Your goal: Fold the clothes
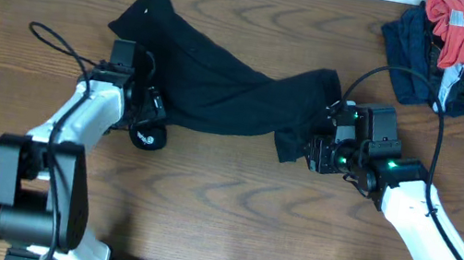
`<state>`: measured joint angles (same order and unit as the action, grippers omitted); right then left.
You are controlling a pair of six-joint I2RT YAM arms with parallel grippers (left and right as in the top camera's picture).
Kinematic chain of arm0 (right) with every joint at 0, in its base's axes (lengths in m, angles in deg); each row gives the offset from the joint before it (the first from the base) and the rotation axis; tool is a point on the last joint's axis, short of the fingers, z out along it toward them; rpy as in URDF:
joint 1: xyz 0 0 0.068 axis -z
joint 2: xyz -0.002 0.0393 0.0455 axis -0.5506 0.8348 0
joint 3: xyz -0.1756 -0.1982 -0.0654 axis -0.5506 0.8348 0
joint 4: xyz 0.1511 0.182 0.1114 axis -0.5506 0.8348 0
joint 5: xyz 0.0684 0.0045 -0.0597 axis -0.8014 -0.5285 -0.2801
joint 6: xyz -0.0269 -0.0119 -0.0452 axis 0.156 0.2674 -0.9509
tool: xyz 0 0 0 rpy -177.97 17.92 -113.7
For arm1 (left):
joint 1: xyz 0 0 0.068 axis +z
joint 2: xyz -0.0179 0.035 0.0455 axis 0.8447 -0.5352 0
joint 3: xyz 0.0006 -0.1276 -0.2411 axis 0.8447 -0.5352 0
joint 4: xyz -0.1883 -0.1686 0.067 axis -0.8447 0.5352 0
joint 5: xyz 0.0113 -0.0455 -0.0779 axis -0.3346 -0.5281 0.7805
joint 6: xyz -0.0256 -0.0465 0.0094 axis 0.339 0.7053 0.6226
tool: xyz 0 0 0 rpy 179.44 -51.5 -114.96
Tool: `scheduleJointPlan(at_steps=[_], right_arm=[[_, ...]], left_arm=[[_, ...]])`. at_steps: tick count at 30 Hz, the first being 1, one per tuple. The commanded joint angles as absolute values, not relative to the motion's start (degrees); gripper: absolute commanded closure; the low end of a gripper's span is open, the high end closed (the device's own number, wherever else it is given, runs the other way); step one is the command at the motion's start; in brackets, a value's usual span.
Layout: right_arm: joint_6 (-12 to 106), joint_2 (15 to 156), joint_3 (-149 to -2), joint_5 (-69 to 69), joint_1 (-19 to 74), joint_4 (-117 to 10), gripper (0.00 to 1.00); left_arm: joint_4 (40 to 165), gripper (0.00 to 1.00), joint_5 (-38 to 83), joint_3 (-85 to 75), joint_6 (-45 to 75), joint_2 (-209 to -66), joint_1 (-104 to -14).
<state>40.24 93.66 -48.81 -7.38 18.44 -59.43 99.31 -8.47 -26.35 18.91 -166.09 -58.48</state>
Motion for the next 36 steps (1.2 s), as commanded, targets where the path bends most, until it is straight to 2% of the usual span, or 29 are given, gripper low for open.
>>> scheduleJointPlan(at_steps=[1, 6, 8, 11, 12, 14, 22, 30, 36], right_arm=[[41.4, 93.81, -49.48, -5.82, 17.57, -59.58, 0.43], [41.68, 93.81, -49.48, -5.1, 17.57, -59.87, 0.46], [41.71, 93.85, -49.48, -4.29, 17.57, -59.87, 0.48], [41.71, 93.85, -49.48, -4.05, 17.57, -59.87, 0.51], [41.71, 93.85, -49.48, -4.05, 17.57, -59.89, 0.52], [41.68, 93.88, -49.48, -3.83, 17.57, -60.17, 0.55], [41.68, 98.66, -49.46, -1.47, 13.57, -66.6, 0.53], [43.1, 108.5, -49.48, 7.4, 8.26, -70.99, 0.39], [43.45, 111.67, -49.48, 7.9, 7.65, -73.24, 0.38]], left_arm=[[99.18, 0.11, -7.23, -26.66, 19.7, -168.32, -58.31], [98.96, 0.42, -9.83, -26.66, 19.68, -169.06, -58.31], [98.74, 0.59, -9.81, -26.66, 19.7, -169.06, -58.31], [99.0, 0.91, -9.76, -26.66, 19.72, -169.06, -58.31], [99.2, 0.94, -9.76, -26.66, 19.72, -169.06, -58.31], [100.38, 0.94, -9.37, -26.64, 19.72, -168.86, -58.31], [104.53, 0.94, -8.23, -26.64, 19.7, -164.56, -58.31], [104.64, 0.94, -8.26, -26.64, 19.7, -162.61, -58.31], [104.45, 0.94, -8.26, -26.64, 19.72, -162.61, -58.31]])
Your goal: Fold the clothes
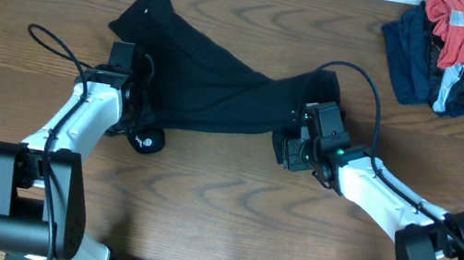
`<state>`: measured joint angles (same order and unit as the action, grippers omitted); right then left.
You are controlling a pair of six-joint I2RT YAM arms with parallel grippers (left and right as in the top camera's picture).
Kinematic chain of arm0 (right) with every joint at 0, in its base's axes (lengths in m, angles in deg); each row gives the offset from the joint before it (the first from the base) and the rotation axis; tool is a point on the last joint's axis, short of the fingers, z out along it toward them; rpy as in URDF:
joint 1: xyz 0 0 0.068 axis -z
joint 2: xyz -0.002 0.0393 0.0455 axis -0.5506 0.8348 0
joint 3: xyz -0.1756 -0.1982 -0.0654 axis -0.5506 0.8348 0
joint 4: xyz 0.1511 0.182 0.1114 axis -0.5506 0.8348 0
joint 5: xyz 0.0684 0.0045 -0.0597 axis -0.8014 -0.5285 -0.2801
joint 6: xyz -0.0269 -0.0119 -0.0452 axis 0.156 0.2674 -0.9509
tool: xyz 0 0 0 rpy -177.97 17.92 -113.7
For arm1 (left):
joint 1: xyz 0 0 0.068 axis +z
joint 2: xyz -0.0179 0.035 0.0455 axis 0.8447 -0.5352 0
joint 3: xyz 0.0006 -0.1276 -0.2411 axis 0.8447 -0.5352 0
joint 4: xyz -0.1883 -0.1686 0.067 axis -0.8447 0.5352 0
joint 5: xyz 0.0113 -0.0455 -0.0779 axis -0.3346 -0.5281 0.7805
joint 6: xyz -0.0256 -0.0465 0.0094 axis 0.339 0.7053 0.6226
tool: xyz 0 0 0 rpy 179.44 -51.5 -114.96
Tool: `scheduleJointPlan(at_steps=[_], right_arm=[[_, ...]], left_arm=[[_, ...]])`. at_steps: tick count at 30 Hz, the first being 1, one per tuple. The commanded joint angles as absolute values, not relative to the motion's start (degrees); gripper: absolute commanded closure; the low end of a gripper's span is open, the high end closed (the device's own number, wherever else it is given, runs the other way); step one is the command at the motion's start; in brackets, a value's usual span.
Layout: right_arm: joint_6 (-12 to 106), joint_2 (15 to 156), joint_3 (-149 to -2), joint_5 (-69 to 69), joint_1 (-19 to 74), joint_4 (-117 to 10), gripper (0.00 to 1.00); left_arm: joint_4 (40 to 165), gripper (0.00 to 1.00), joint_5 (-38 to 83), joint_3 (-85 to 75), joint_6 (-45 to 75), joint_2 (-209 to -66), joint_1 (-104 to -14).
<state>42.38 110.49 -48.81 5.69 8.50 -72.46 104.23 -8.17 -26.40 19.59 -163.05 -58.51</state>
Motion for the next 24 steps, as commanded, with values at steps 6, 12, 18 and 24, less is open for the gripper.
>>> scheduleJointPlan(at_steps=[6, 12, 18, 24], right_arm=[[44.35, 113.55, -49.48, 7.9, 7.52, -77.11, 0.4], [44.87, 114.88, -49.48, 8.71, 7.52, -79.14, 0.48], [45.22, 114.9, -49.48, 10.92, 7.52, -79.1, 0.71], [45.36, 114.81, -49.51, 13.37, 7.67, -79.14, 0.93]], left_arm=[[104.42, 0.94, -8.26, -26.64, 19.7, -162.61, -58.31], [104.45, 0.94, -8.26, -26.64, 19.7, -162.61, -58.31], [104.45, 0.94, -8.26, -26.64, 19.7, -162.61, -58.31], [104.49, 0.94, -8.28, -26.64, 19.68, -162.61, -58.31]])
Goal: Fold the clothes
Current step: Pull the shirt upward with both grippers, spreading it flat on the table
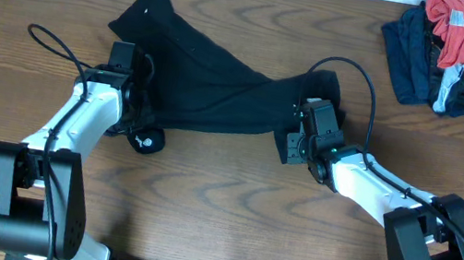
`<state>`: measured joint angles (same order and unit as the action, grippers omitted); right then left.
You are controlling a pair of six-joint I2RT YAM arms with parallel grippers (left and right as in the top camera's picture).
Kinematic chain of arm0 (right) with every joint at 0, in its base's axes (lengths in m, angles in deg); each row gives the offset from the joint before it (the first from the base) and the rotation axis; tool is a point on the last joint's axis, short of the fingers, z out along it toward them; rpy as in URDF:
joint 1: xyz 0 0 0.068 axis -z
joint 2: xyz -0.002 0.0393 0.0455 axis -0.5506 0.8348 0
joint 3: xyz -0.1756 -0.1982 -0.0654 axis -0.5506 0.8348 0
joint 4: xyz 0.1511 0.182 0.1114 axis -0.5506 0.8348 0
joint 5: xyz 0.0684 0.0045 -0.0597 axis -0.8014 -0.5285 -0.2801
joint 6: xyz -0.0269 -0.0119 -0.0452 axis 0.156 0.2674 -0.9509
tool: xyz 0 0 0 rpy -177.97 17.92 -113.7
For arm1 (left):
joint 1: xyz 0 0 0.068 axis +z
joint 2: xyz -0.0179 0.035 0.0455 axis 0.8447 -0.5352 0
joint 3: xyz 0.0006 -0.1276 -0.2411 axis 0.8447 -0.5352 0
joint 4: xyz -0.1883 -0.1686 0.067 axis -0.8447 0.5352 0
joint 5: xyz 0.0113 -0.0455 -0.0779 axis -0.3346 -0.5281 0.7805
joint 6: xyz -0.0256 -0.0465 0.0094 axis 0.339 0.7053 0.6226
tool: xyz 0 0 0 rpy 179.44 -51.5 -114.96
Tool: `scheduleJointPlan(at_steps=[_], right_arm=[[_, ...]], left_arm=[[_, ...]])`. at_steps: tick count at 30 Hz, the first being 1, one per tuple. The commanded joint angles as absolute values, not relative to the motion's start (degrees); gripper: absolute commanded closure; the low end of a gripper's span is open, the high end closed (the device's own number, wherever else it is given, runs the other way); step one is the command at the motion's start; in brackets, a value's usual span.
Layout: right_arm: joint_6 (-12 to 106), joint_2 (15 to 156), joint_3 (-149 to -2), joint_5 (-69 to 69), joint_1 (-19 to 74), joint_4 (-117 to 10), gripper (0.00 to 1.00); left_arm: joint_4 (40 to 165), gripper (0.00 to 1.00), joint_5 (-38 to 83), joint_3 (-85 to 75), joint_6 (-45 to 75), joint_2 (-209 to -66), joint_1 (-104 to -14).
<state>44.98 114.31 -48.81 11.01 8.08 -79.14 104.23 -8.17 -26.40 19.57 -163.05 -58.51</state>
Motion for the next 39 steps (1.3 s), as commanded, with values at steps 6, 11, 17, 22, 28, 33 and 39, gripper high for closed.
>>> scheduleJointPlan(at_steps=[6, 11, 17, 22, 28, 33, 39], right_arm=[[45.38, 112.34, -49.51, 13.52, 8.0, -78.75, 0.99], [45.38, 105.83, -50.16, 13.67, 8.87, -76.35, 0.99], [45.33, 91.76, -54.38, 13.67, 13.07, -65.02, 0.99], [44.11, 80.17, -58.88, 13.65, 18.49, -55.01, 0.99], [41.53, 70.55, -63.54, 13.63, 23.08, -46.66, 0.99], [39.93, 64.94, -69.31, 13.67, 24.13, -38.47, 0.99], [39.5, 61.35, -78.07, 13.63, 24.13, -28.06, 0.99]], left_arm=[[104.45, 0.94, -8.28, -26.64, 19.68, -162.61, -58.31], [106.04, 0.94, -8.28, -25.22, 17.93, -161.17, -58.31], [112.18, 0.94, -8.28, -20.78, 16.48, -151.73, -58.31], [113.65, 0.94, -8.28, -19.71, 16.2, -139.05, -58.31], [112.12, 0.94, -8.28, -18.68, 16.22, -122.61, -58.31], [110.26, 0.94, -8.28, -15.73, 16.2, -110.99, -58.31], [111.18, 0.94, -8.23, -8.21, 14.6, -103.1, -58.31]])
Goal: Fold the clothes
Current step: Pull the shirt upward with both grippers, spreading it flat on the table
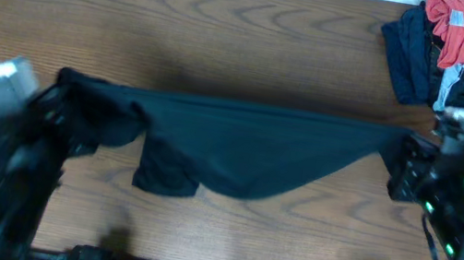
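Observation:
A black garment (248, 147) hangs stretched wide across the overhead view, lifted off the wooden table (230, 27). Its top edge runs almost straight from left to right, and a loose flap droops at the lower left. My left gripper (67, 83) holds the garment's left end; the arm is raised close to the camera and blurred. At the other end my right gripper (395, 146) grips the right corner. The fingers themselves are hard to make out against the dark cloth.
A heap of clothes (459, 49), with a red printed shirt on top of dark blue pieces, lies at the back right corner. Both arms stand high, at the left and right sides of the view.
The garment lay crumpled on the table with both grippers down at its lower edge. Now both arms are raised and far apart, and the cloth is pulled out flat between them.
At first the garment lay bunched at the table's middle, left gripper at its lower left, right gripper at its right end. The right gripper then sat closer in on the cloth's right edge. Now the garment hangs spread between both raised grippers.

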`<state>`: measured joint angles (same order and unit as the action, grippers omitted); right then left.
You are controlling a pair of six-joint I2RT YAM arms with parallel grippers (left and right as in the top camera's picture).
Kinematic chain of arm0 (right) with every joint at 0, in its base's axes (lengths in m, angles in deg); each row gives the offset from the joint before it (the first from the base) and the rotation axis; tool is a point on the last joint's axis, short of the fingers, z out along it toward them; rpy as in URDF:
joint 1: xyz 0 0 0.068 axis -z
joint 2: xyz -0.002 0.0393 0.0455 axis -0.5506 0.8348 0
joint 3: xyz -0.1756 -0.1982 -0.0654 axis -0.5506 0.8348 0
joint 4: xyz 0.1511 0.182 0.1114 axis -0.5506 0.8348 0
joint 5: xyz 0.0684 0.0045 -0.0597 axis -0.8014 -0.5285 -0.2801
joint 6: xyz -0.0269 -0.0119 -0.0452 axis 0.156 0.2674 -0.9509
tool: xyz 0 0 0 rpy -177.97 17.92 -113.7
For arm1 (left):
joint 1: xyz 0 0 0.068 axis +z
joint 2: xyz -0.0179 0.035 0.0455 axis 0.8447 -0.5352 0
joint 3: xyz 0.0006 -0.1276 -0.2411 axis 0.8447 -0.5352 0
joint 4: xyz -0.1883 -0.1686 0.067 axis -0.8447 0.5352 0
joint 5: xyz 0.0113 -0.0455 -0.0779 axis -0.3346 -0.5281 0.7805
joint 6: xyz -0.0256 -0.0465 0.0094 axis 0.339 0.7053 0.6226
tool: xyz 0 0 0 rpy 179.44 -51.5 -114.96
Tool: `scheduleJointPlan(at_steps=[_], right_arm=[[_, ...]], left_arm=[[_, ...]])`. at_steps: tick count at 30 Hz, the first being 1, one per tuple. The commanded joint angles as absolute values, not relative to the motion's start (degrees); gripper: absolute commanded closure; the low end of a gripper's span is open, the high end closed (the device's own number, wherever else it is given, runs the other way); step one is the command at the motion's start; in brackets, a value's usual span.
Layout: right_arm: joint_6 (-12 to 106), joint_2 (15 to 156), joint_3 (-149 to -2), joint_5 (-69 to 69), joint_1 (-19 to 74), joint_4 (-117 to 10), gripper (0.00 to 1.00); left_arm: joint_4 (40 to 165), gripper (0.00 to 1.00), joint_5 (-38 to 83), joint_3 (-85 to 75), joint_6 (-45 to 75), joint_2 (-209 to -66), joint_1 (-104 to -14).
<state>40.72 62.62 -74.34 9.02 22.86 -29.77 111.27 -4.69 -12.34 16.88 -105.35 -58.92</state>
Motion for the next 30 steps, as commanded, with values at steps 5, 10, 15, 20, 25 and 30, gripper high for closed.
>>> scheduleJointPlan(at_steps=[5, 10, 15, 20, 25, 30], right_arm=[[38.54, 61.0, -86.25, 13.21, 24.08, -20.26, 0.99], [38.38, 61.13, -89.09, 13.52, 24.04, -17.49, 0.99], [38.4, 64.67, -88.26, 13.87, 24.02, -16.07, 0.99], [37.99, 72.52, -88.02, 13.87, 24.02, -16.31, 0.99], [37.03, 83.28, -88.02, 13.87, 24.02, -18.45, 0.99], [36.85, 96.39, -88.02, 13.89, 24.06, -25.11, 0.99]], left_arm=[[116.69, 0.94, -8.26, 1.06, 11.37, -102.5, -58.31], [117.91, 0.94, -9.76, 3.81, 9.91, -102.79, -58.31], [118.78, 0.94, -10.88, 3.74, 8.44, -107.09, -58.31], [119.72, 0.94, -10.88, 3.77, 7.52, -116.58, -58.31], [118.94, 0.94, -10.86, 3.77, 6.54, -128.17, -58.31], [114.87, 0.94, -10.62, 3.77, 6.56, -141.59, -58.31]])
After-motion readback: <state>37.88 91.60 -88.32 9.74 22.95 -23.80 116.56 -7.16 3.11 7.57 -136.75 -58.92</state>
